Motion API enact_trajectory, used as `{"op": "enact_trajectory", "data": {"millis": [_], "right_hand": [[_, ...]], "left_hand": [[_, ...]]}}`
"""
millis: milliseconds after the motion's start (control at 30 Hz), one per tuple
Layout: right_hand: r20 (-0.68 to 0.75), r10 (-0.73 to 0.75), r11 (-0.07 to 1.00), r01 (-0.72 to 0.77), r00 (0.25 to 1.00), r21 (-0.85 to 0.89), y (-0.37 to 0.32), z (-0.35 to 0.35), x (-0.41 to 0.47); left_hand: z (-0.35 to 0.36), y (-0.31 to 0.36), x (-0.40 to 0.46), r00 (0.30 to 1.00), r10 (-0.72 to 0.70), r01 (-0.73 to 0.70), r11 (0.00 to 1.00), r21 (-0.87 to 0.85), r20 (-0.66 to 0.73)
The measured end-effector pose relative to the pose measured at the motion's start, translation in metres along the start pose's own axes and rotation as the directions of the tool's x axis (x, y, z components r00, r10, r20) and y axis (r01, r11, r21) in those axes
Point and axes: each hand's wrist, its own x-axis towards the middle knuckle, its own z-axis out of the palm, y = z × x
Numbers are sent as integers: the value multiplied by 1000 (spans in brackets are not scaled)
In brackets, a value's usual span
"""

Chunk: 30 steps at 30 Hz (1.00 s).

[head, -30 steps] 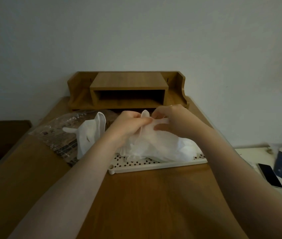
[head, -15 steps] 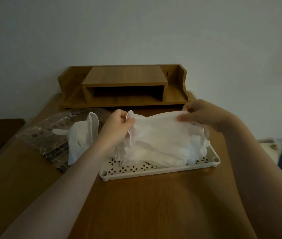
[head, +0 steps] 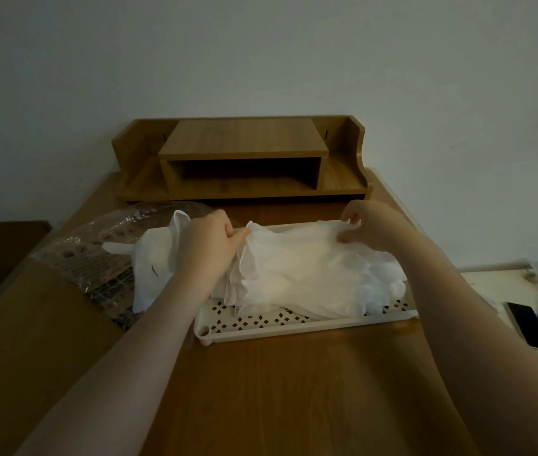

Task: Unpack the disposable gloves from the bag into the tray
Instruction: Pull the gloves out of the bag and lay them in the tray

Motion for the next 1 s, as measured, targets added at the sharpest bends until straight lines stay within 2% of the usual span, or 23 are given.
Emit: {"op": "enact_trajectory", "data": {"millis": [67, 133, 167, 233, 267, 333, 367, 433, 500, 633, 800, 900, 967, 1000], "right_hand": [[-118, -57, 992, 43, 991, -118, -5, -4, -8], [-209, -185, 979, 160, 960, -130, -18, -6, -16], [-200, -254, 966, 238, 946, -100, -27, -2, -18], [-78, -376, 924, 368, 923, -103, -40, 14, -22], [9, -395, 907, 392, 919, -156, -42, 25, -23], [148, -332, 903, 360, 931, -236, -35, 43, -24], [169, -292, 913, 327, 941, -244, -28, 48, -25], [168, -233, 929, 270, 958, -253, -15, 53, -27], [190, -183, 944, 226, 965, -240, -8, 54, -28], [255, -125, 975, 166, 959, -146, -4, 57, -30], [330, -156, 977, 195, 931, -87, 8, 49, -35], [278, -144, 970, 190, 950, -148, 4, 50, -42], [152, -157, 968, 183, 976, -171, -7, 48, -47], [60, -179, 971, 187, 982, -152, -17, 45, -50]], "left_hand": [[-5, 12, -4, 975, 174, -171, 985, 34, -138], [-6, 31, -8, 902, 395, -398, 917, 22, -172], [-3, 42, -9, 870, 474, -478, 878, 1, -136], [8, 60, -14, 843, 537, -537, 844, -3, 38], [17, 62, -16, 833, 531, -542, 839, 42, 152], [35, 51, -16, 814, 437, -518, 844, 138, 382], [41, 41, -15, 806, 364, -488, 855, 175, 466], [50, 21, -15, 808, 249, -439, 859, 263, 534], [57, 9, -15, 823, 209, -427, 840, 333, 528], [61, 2, -18, 866, 167, -364, 858, 364, 472], [54, -6, -17, 848, 91, -322, 871, 371, 523], [45, -6, -18, 841, 120, -334, 883, 331, 528], [32, -4, -23, 857, 231, -370, 898, 237, 460], [22, -4, -26, 872, 303, -391, 904, 175, 384]]}}
